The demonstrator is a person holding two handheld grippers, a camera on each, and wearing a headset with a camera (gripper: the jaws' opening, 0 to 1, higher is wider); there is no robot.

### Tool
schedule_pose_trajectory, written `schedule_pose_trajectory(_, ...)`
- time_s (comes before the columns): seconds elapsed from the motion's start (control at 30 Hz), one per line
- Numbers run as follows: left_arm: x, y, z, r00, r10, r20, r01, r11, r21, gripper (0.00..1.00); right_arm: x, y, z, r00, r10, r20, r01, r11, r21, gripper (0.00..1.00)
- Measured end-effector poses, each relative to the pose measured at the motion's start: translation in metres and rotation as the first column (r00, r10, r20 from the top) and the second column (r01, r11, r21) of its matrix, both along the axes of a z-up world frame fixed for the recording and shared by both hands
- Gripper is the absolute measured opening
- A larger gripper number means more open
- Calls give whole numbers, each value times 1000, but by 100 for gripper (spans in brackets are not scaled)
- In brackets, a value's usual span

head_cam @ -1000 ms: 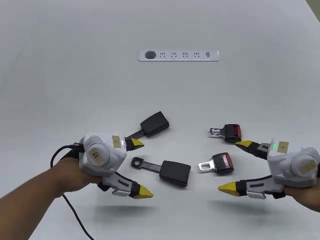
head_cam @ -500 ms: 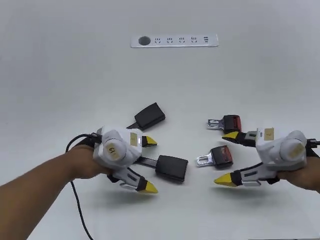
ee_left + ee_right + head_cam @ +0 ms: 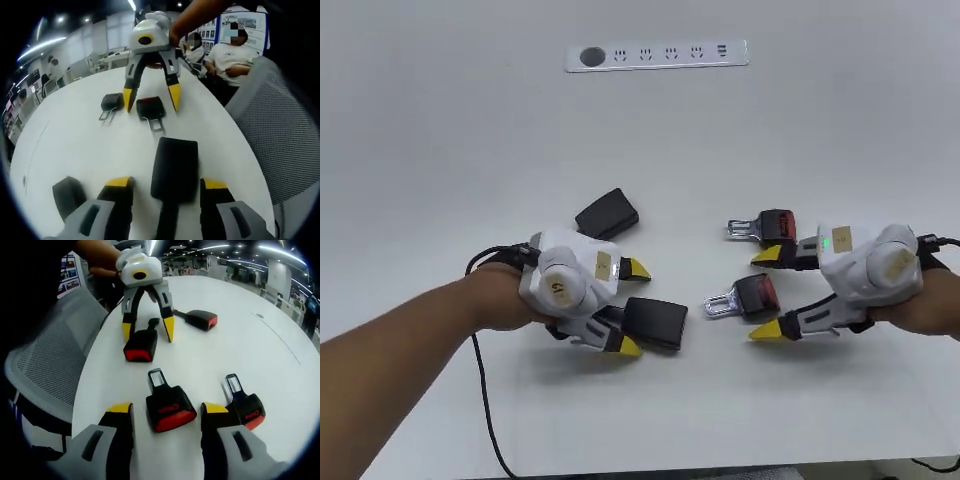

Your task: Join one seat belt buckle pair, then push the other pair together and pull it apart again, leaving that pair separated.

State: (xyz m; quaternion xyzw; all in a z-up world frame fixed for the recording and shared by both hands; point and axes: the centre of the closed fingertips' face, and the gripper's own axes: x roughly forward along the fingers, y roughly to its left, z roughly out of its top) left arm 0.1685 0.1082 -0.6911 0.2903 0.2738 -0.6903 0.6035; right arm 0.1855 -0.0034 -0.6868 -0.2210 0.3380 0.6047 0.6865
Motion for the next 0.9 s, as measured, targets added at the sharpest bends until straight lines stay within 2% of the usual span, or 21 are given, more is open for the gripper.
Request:
schedule_pose_trajectory(0.03,0,0,0,1000,-5,0,5,1000,-1,50,-3,1,0,1000,11,-13,-11,1000,7,49)
schedule_pose_trajectory(0.1,-1,-1,-1,1000,-16,2,16,1000,-9,44,-2,2,1,1000,31,4,-31,1000,7,47)
schedule_pose_trajectory(0.2,-3,1,-2,1000,-22,-3,22,1000,-2,40,0,0,1,1000,22,5,-22,1000,8,45)
schedule_pose_trajectory(0.33,-6,2,-4,1000,-18,2,18,1000,2,35,3,-4,-1,998,37,57,-35,999,-23,38)
schedule_pose_trajectory(0.37,-3,2,-6,999,38,-7,-38,999,1,35,3,-3,-1,998,34,51,-33,999,-18,37)
schedule_pose_trajectory(0.4,-3,1,-5,999,37,-1,-37,999,-10,34,2,-3,-1,998,29,51,-28,999,-18,37)
schedule_pose_trajectory(0.43,-2,1,-6,997,75,-4,-75,997,-16,34,3,-4,-1,998,19,61,-17,999,-32,37)
schedule_pose_trajectory(0.57,0,1,-6,989,147,-2,-147,989,-23,34,2,-7,-2,998,-34,52,36,999,-37,37)
schedule_pose_trajectory(0.63,0,0,-5,988,157,4,-157,987,-27,34,0,-9,-1,998,-49,46,51,998,-40,36)
schedule_pose_trajectory(0.67,0,-1,-4,986,170,1,-169,985,-27,34,0,-14,-3,997,-51,58,54,997,-59,36)
schedule_pose_trajectory(0.9,0,-2,-2,979,203,-1,-203,979,-16,34,-6,-27,-8,996,-77,41,79,994,-72,36)
